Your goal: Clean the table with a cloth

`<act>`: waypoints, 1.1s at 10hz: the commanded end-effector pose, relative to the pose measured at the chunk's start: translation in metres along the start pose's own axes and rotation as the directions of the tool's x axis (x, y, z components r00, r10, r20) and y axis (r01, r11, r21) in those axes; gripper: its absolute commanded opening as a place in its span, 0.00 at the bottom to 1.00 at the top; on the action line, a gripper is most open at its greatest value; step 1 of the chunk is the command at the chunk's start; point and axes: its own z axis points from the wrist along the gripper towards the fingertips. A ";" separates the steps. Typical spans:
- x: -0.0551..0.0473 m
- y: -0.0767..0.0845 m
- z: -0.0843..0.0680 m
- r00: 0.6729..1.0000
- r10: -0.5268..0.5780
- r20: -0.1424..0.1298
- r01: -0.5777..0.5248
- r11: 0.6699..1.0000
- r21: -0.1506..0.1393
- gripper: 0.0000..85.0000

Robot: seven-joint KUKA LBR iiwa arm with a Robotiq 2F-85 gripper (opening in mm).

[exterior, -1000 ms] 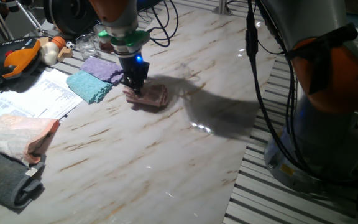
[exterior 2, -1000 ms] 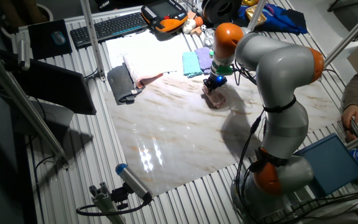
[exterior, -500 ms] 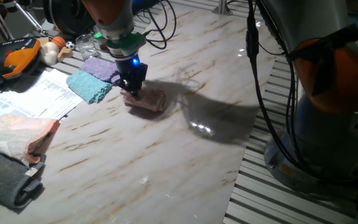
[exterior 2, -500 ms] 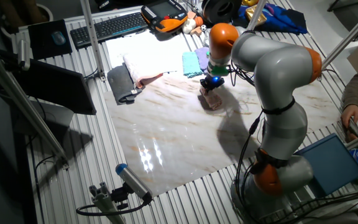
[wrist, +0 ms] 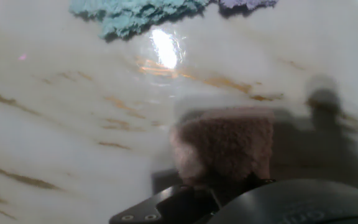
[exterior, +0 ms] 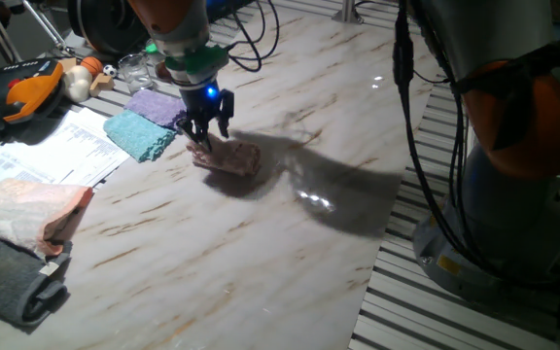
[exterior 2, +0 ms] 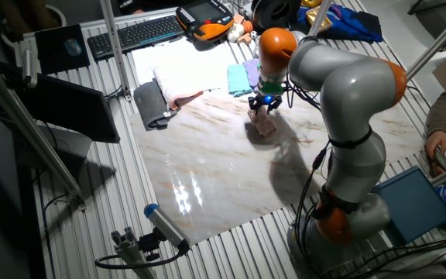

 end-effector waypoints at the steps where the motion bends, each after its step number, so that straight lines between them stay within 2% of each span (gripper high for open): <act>1: 0.003 -0.003 -0.012 1.000 -0.011 -0.001 0.011 1.000 0.017 0.60; 2: 0.004 -0.006 -0.021 0.999 -0.032 -0.002 0.032 0.999 0.033 0.40; 3: 0.002 -0.009 -0.030 0.998 -0.068 -0.013 0.068 0.997 0.030 0.20; 4: -0.002 -0.016 -0.038 0.993 -0.118 -0.025 0.118 0.993 0.013 0.00; 5: -0.005 -0.024 -0.045 0.986 -0.166 -0.033 0.166 0.986 0.004 0.00; 7: -0.009 -0.041 -0.057 0.974 -0.227 -0.027 0.226 0.974 -0.017 0.00; 8: -0.008 -0.049 -0.064 0.965 -0.261 -0.021 0.260 0.965 -0.015 0.00; 11: 0.001 -0.056 -0.070 0.954 -0.301 -0.005 0.301 0.954 -0.004 0.00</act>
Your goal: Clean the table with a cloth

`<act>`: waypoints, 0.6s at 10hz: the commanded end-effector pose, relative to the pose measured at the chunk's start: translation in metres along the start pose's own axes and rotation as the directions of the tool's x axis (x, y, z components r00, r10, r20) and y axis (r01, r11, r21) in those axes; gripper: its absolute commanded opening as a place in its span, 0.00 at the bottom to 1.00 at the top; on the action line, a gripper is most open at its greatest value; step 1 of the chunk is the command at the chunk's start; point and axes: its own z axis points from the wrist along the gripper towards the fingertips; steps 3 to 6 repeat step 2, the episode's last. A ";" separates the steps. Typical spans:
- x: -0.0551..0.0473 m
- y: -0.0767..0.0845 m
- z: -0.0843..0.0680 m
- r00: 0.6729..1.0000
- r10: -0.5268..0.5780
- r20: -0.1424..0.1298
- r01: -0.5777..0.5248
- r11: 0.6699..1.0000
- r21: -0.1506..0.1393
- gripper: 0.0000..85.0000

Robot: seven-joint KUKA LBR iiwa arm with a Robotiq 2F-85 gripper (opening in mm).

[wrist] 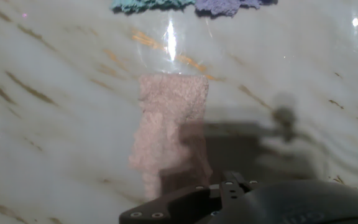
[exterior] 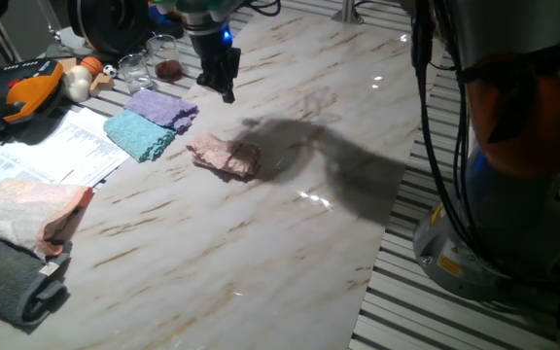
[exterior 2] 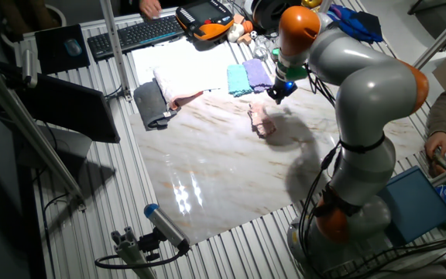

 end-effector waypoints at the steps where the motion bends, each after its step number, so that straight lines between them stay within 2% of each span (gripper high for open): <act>1: 0.003 -0.001 -0.001 1.000 -0.006 0.002 0.006 1.000 0.005 0.00; 2: 0.006 -0.001 -0.002 1.000 -0.011 -0.003 0.011 1.000 0.005 0.00; 6: 0.006 -0.001 -0.002 1.000 -0.011 -0.003 0.011 1.000 0.005 0.00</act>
